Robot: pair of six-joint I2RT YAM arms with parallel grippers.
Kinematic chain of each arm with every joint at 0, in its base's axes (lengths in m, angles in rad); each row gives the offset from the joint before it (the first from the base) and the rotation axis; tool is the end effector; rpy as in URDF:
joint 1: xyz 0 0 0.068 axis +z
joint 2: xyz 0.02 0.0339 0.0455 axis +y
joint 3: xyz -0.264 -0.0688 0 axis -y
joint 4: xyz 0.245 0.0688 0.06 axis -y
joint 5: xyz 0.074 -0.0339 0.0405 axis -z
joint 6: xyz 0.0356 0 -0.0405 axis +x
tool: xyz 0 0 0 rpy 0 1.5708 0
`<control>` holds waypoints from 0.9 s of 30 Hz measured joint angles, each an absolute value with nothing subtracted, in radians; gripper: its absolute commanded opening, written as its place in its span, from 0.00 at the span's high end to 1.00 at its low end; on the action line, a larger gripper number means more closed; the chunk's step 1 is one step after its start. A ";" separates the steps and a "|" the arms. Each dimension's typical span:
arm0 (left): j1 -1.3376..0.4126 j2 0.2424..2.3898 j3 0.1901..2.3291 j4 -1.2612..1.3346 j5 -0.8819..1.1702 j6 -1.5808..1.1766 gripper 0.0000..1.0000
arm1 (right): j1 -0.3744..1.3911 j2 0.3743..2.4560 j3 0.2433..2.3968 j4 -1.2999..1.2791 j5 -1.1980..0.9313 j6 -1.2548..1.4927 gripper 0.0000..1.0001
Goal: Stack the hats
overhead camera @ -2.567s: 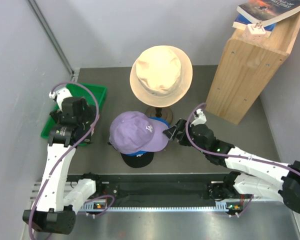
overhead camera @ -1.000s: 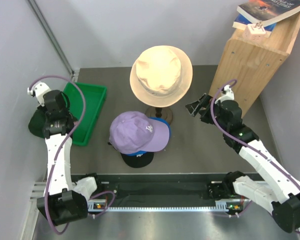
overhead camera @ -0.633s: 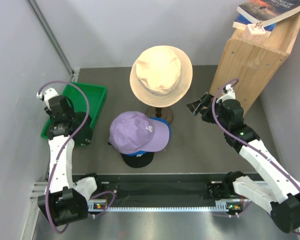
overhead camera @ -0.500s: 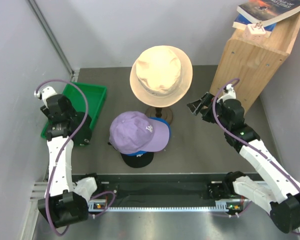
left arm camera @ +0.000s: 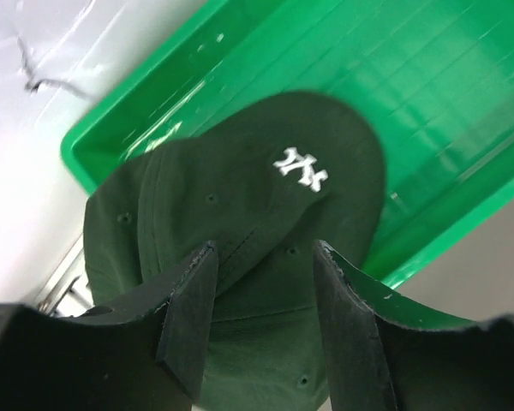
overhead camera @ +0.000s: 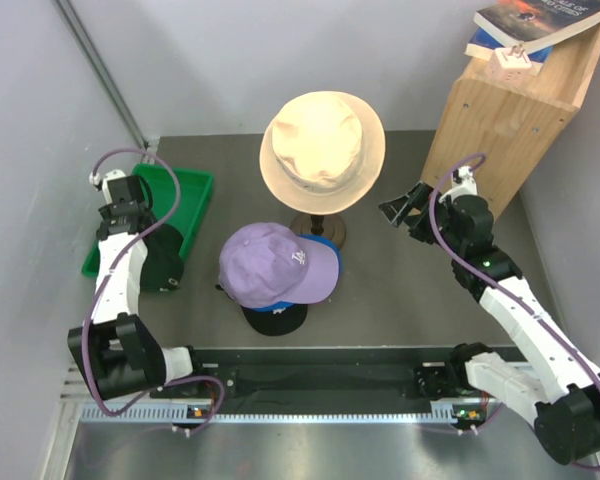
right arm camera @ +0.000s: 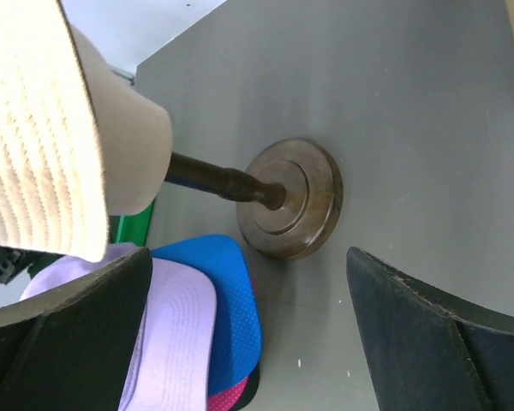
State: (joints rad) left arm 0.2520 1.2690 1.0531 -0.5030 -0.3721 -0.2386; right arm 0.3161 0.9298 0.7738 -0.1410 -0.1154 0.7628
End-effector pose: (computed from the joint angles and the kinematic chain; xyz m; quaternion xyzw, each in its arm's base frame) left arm 0.2624 0.0809 0.3011 -0.2915 0.8496 0.1712 0.4049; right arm 0.2060 0.0717 0.3143 0.1443 0.7903 0.3447 0.4856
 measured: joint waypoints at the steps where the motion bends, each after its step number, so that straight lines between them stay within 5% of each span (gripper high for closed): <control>1: 0.252 1.276 1.053 -0.517 -0.380 -0.242 0.46 | 0.313 0.933 0.774 -0.141 -0.117 0.763 0.05; 27: 0.253 1.264 1.068 -0.554 -0.514 -0.259 0.57 | 0.278 0.971 0.764 -0.112 -0.141 0.778 0.04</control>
State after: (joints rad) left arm 0.2527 1.2636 1.0683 -0.5537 -0.5137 -0.2592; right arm 0.2775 0.9710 0.7639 -0.1116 -0.1406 0.7776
